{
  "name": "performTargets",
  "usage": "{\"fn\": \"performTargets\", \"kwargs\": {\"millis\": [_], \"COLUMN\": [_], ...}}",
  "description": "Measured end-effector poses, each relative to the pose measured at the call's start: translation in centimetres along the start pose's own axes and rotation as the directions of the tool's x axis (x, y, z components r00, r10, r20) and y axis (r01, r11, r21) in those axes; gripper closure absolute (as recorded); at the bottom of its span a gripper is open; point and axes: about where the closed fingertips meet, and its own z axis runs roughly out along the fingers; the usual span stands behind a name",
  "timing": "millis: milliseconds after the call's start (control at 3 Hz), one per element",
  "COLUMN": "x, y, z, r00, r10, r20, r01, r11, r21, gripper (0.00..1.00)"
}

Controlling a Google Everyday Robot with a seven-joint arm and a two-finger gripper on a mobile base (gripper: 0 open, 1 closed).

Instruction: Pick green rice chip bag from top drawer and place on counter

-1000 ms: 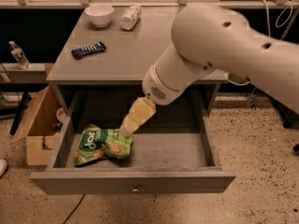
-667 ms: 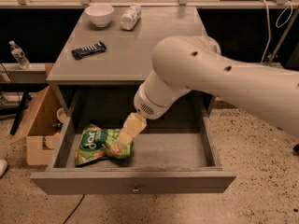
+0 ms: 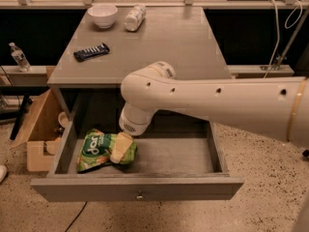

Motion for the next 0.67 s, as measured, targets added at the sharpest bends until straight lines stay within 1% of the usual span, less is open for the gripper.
{"fn": "performTargets", "kwargs": {"millis": [333, 667], "x": [-1.2, -1.7], "y": [-0.5, -0.3], "z": [2.9, 5.9], "r00": [0.999, 0.999], "r10": [-0.029, -0.036], "r20": [-0.014, -0.016], "r01": [0.029, 0.036], "r11": [0.9995, 0.9990], "r21": [-0.009, -0.025], "gripper": [0.00, 0.26]}}
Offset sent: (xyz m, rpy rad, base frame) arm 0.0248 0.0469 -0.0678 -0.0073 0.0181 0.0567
